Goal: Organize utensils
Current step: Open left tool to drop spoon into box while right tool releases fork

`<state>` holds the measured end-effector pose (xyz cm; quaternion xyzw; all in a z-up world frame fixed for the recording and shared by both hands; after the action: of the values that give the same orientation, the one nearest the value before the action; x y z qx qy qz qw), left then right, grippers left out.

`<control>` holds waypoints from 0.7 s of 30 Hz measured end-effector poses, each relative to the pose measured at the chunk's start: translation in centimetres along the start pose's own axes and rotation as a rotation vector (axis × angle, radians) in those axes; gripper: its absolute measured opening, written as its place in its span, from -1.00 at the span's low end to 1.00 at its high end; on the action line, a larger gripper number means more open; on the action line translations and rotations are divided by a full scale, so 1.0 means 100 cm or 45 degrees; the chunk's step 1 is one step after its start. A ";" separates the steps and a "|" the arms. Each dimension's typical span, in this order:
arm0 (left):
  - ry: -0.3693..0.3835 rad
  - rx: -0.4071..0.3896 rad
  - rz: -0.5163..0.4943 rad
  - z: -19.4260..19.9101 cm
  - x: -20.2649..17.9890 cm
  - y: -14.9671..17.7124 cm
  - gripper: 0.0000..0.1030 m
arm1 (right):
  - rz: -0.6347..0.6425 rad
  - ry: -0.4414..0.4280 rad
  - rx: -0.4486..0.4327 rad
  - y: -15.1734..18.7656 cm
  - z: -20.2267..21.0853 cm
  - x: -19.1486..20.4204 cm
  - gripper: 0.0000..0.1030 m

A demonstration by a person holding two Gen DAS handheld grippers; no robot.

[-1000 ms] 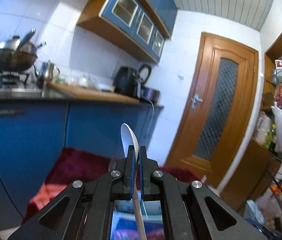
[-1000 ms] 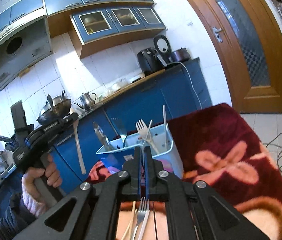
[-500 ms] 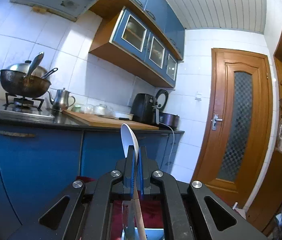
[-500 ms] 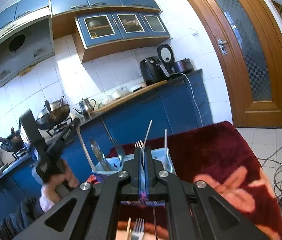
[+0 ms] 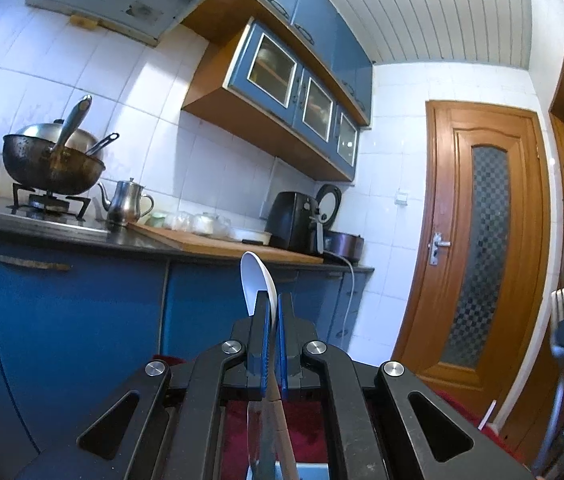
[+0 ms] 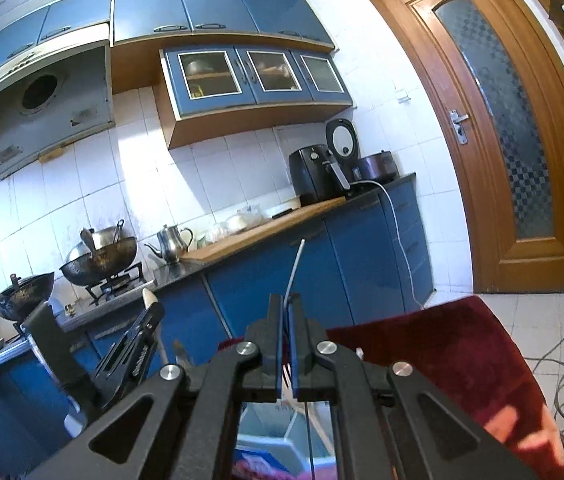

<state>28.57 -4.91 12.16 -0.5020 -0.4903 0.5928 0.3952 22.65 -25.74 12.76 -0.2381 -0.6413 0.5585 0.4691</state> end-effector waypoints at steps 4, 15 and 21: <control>-0.013 -0.048 0.025 -0.001 0.002 -0.014 -0.93 | 0.010 -0.007 -0.034 -0.004 -0.008 -0.003 -0.93; -0.023 -0.028 -0.044 -0.009 -0.010 0.017 -0.93 | 0.034 0.011 -0.068 0.006 -0.026 -0.020 -0.93; -0.010 -0.028 -0.090 -0.008 -0.016 0.028 -0.93 | 0.095 0.024 -0.032 0.019 -0.037 -0.020 -0.93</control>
<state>29.71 -6.92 9.71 -0.4863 -0.5157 0.5752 0.4083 26.31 -25.10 10.04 -0.2732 -0.6345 0.5652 0.4509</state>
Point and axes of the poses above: each gripper's, at about its wrist camera, not at the fingertips, and z roughly against the way its jaws point, x to its left, y to its underside, the point moved 10 cm from there along -z, roughly the way its jaws point, and after that the axes turned 13 degrees about -y, right-handed, at the moved point
